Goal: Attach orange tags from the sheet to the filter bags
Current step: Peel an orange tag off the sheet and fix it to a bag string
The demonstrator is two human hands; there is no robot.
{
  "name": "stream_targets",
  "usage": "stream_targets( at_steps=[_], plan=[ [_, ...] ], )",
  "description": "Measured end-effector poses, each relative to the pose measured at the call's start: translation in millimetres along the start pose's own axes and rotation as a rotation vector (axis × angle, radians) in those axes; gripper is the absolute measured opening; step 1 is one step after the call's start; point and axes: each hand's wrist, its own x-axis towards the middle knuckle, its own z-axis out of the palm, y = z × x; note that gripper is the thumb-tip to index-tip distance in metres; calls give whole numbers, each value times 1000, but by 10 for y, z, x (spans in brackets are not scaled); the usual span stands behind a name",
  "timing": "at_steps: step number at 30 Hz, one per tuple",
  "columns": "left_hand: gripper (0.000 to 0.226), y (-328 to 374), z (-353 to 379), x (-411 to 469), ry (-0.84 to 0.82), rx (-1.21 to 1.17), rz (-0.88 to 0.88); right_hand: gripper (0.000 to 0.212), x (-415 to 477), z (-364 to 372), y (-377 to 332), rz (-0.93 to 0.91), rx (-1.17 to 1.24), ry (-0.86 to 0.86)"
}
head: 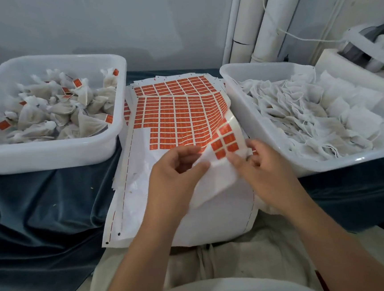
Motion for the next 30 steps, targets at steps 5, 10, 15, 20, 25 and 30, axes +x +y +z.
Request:
stream_targets(
  at_steps=[5, 10, 15, 20, 25, 30],
  plan=[
    [30, 95, -30, -23, 45, 156, 44, 27, -7, -69, -62, 237, 802, -279],
    [56, 184, 15, -138, -119, 320, 121, 21, 20, -40, 3, 277, 983, -433],
    [33, 242, 73, -200, -134, 185, 78, 41, 37, -42, 78, 355, 1069, -537],
    [28, 287, 98, -245, -154, 50, 14, 22, 41, -10, 38, 259, 994, -470],
    [9, 292, 94, -245, -171, -174, -108, 63, -58, 24, -126, 232, 717, -172],
    [17, 241, 108, -260, -67, -201, -38, 21, -171, 12, -191, -331, -78, 287]
  ],
)
